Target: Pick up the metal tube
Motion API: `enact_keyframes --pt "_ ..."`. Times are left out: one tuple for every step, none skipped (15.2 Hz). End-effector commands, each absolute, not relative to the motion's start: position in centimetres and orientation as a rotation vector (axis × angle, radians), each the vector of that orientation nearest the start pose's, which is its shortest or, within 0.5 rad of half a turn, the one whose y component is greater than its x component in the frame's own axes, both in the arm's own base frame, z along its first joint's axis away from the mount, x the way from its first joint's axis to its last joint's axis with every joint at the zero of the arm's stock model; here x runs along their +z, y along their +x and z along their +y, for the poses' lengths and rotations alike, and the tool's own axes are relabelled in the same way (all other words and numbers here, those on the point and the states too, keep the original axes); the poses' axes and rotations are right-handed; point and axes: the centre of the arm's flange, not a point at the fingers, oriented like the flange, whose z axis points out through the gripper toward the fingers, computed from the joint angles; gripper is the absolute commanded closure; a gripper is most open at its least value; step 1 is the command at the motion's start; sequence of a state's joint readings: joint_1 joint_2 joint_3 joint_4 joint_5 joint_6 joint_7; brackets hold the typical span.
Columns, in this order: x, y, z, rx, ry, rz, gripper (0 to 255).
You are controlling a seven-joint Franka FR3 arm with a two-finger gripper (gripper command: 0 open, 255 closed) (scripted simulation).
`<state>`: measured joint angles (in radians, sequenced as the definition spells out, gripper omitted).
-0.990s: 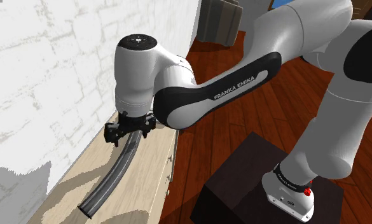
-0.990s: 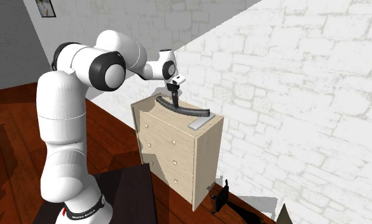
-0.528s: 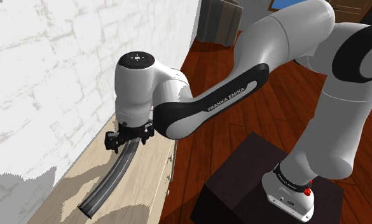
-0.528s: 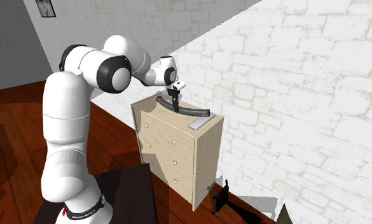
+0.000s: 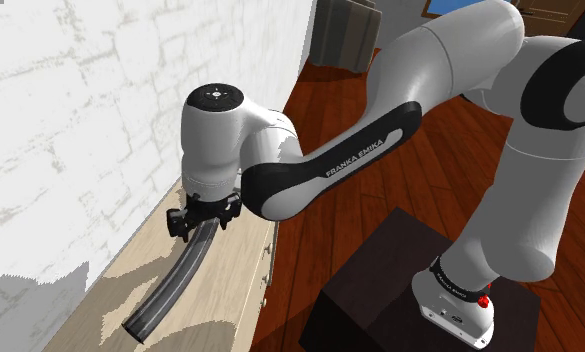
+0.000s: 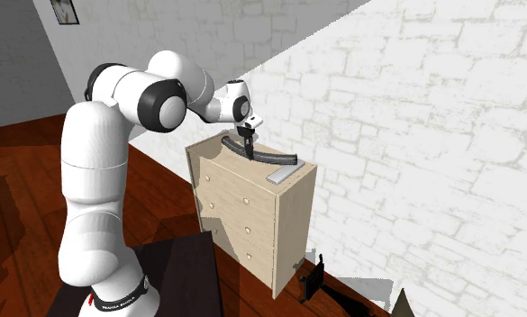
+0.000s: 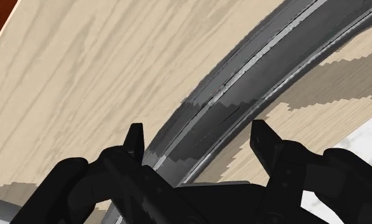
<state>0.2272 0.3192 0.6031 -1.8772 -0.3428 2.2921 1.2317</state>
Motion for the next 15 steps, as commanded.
enact_keyframes --pt "38.1 45.1 44.5 -0.251 -3.023 0.353 255" --pt "38.2 45.0 44.6 -0.251 -3.023 0.353 255" --pt "38.3 45.1 44.6 -0.252 -3.023 0.353 255" --pt "38.8 45.1 44.6 -0.251 -3.023 0.353 255" --pt "39.3 45.1 44.6 -0.252 -3.023 0.353 255" --pt "39.9 45.1 44.6 -0.252 -3.023 0.353 255" --pt "40.4 45.1 44.6 -0.252 -3.023 0.353 255" --pt "40.9 45.1 44.6 -0.252 -3.023 0.353 255" --pt "41.4 45.1 44.6 -0.252 -3.023 0.353 255" --pt "42.0 45.1 44.6 -0.252 -3.023 0.353 255" --pt "42.5 45.1 44.6 -0.252 -3.023 0.353 255" --pt "43.0 45.1 44.6 -0.252 -3.023 0.353 255" --pt "43.6 45.1 44.6 -0.252 -3.023 0.353 255" --pt "44.1 45.1 44.6 -0.252 -3.023 0.353 255" --pt "44.6 45.1 44.6 -0.252 -3.023 0.353 255"
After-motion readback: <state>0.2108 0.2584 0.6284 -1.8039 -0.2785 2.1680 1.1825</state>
